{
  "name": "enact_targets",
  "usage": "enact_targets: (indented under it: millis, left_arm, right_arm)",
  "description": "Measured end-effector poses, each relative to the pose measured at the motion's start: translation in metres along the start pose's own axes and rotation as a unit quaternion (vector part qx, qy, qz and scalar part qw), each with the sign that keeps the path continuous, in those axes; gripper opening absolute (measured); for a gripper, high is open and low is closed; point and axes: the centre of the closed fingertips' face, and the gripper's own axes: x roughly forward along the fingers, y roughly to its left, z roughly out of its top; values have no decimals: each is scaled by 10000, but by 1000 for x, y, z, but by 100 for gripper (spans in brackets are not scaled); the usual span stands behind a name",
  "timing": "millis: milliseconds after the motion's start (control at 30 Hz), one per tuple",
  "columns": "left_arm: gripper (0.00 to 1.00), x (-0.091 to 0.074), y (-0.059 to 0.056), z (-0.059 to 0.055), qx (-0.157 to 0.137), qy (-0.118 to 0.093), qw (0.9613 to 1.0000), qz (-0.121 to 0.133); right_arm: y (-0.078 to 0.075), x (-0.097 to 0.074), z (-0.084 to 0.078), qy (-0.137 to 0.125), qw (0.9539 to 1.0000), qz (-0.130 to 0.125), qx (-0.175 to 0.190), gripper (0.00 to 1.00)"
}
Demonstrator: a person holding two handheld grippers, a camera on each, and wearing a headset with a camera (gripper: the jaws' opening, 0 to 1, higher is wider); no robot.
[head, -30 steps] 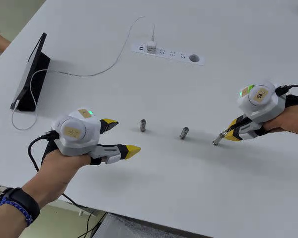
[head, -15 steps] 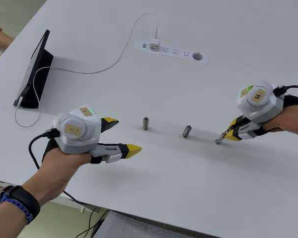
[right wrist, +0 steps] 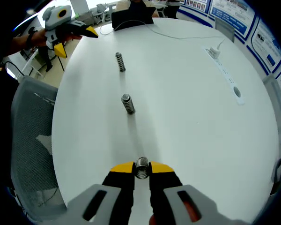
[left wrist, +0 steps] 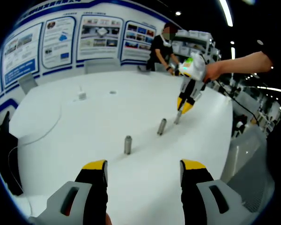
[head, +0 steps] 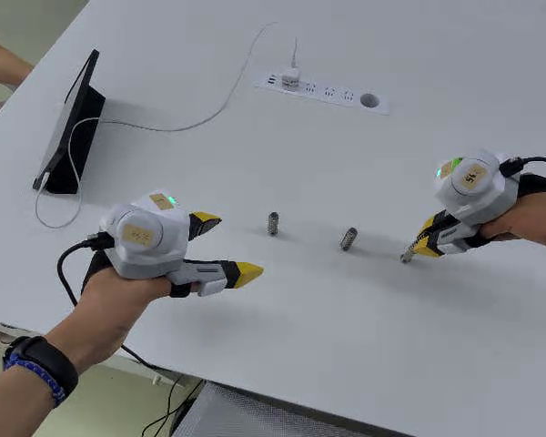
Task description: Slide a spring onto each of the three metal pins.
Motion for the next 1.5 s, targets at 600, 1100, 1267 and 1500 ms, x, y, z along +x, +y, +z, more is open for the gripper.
enact_targets:
  millis: [600,1100,1267,1500]
  left_arm:
    - [66,-3,0,0,-68,-12,10000,17]
    - [66,-4,3,-3,-134,-11,9999,60]
    - [66,-5,3,-3,-136,-6,9999,56]
    - [66,-5,2,-1,-153,-24,9999,40]
  right_arm:
    - [-2,20,-9,148,9998,-3,-112,13]
    - [-1,31,-12,208,9997,0,-142,14]
    - [1,27,-11,168,9997,-21,-152,21]
    - [-2,17,-16,-23,9998,-172,13,30]
